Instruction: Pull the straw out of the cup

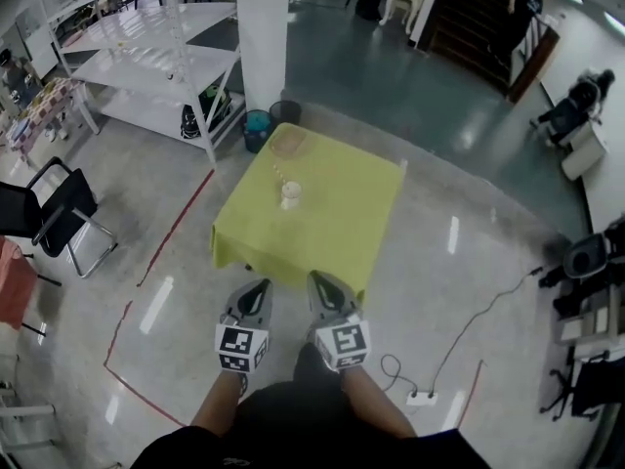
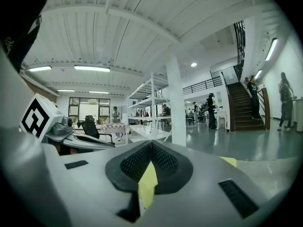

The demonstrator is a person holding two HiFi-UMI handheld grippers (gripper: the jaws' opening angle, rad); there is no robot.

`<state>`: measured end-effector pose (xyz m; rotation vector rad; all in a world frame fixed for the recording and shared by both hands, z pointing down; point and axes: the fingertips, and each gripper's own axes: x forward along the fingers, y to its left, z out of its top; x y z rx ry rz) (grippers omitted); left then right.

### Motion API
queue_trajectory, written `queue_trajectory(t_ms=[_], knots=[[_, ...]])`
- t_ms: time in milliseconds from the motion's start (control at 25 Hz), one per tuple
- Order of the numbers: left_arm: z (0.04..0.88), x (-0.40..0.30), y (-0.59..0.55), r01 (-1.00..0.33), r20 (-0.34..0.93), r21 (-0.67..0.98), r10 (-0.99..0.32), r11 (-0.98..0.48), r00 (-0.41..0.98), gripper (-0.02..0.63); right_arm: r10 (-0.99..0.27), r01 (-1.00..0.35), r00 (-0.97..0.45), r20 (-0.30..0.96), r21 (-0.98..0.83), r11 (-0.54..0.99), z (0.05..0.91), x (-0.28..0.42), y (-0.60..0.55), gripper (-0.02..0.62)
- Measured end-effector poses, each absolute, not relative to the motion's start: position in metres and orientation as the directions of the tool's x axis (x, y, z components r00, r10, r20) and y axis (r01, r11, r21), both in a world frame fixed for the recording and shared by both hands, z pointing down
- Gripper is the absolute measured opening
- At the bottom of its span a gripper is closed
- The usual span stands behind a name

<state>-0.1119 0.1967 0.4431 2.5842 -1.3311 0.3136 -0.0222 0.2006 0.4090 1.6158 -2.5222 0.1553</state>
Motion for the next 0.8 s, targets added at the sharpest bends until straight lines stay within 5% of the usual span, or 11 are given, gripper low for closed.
queue_trajectory(t_ms=[800], knots=[[0.469, -0.008, 0.047, -0.85, 0.384, 0.106, -0.767, -0.517, 0.514, 0.044, -0.874, -0.902, -0.428, 0.228, -0.053, 0.428, 0.441, 0.111, 0.069, 0.017]])
